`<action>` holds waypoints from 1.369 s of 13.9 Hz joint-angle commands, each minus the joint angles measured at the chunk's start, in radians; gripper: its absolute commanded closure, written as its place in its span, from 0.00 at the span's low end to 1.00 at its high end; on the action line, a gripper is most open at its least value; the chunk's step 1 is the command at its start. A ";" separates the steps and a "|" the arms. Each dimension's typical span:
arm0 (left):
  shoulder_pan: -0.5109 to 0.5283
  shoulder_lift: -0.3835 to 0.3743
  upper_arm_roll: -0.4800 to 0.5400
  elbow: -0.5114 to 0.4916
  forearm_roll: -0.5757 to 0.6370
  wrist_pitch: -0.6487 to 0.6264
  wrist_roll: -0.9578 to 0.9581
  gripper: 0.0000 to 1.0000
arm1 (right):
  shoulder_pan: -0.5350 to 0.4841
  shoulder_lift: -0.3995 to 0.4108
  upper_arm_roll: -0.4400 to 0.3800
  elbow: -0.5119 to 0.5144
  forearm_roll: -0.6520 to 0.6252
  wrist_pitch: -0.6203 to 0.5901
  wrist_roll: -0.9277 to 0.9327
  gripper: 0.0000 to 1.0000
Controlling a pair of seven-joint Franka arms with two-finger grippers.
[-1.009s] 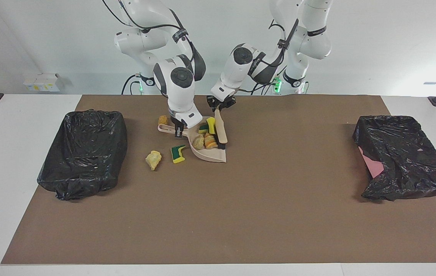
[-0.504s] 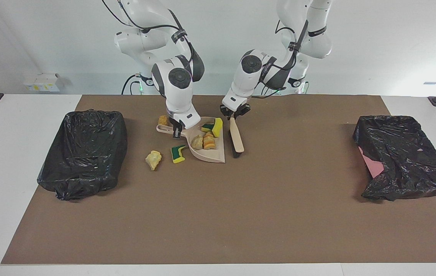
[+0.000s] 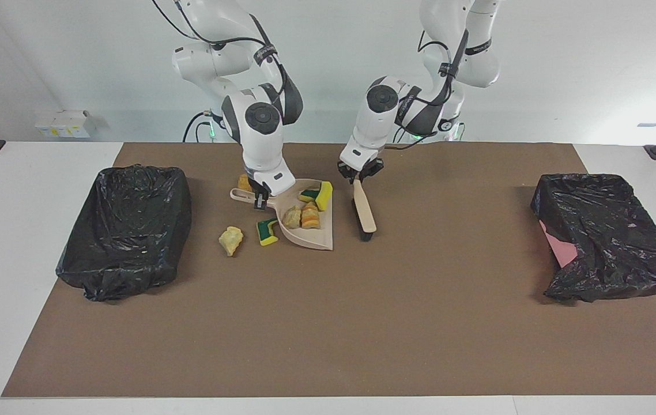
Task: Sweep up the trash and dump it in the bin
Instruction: 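Carry the loaded dustpan with the right gripper to the trash bag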
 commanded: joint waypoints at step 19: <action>-0.110 -0.202 -0.015 -0.214 0.118 -0.002 -0.218 0.00 | -0.551 -0.190 -0.226 0.135 0.076 -0.100 -0.846 1.00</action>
